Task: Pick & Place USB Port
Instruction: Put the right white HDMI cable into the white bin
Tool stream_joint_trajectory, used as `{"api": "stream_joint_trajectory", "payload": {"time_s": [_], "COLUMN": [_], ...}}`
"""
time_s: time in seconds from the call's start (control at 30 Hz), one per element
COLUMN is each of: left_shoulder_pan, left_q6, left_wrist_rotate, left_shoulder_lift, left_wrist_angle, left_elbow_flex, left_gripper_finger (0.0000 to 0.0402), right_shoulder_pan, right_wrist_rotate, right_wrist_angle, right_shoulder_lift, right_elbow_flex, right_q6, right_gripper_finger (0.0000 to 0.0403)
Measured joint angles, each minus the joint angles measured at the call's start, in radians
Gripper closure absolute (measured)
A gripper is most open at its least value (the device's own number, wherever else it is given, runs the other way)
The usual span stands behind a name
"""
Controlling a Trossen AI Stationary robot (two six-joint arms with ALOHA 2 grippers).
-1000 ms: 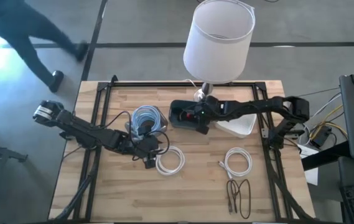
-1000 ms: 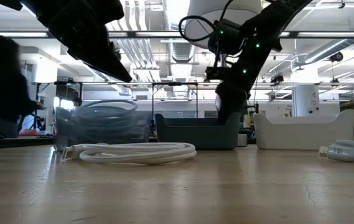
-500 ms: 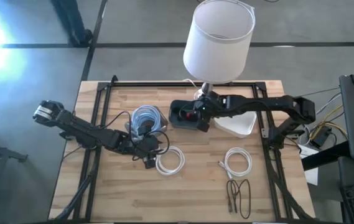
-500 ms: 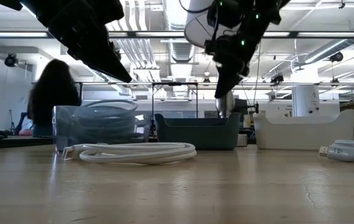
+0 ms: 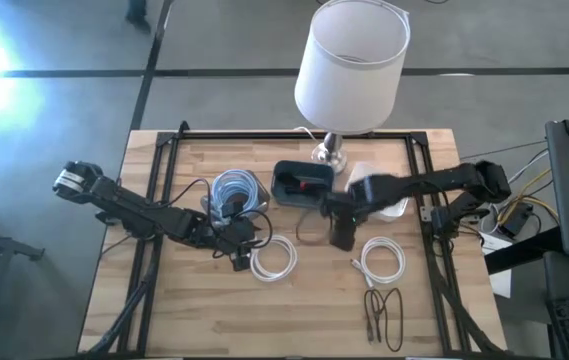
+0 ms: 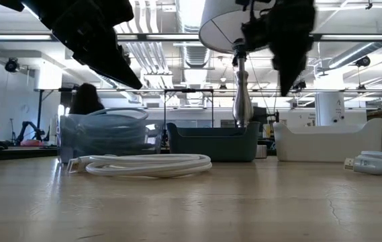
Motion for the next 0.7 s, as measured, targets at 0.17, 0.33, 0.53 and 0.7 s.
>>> {"api": "stream_joint_trajectory", "payload": {"time_s": [0.17,0.33,0.53,0.7], "left_shoulder_pan": [0.0,0.0,0.0,0.0], "left_q6": [0.0,-0.004,-0.028,-0.064], "left_wrist_rotate": [0.0,0.0,0.002,0.01], "left_shoulder_lift": [0.0,0.0,0.0,0.0], "left_wrist_angle": [0.0,0.0,0.0,0.0], "left_elbow_flex": [0.0,0.0,0.0,0.0], "left_gripper_finger": [0.0252,0.0252,0.0252,0.0252], "right_shoulder_pan": [0.129,0.219,0.284,0.313], "right_wrist_rotate": [-0.012,-0.074,-0.133,-0.158], "right_wrist_angle": [-0.014,0.014,0.053,0.156], "right_shoulder_lift": [0.0,0.0,0.001,0.001], "right_elbow_flex": [-0.05,-0.121,-0.234,-0.324], "right_q6": [0.151,0.332,0.605,0.755], "right_gripper_finger": [0.0287,0.028,0.0278,0.0275]}}
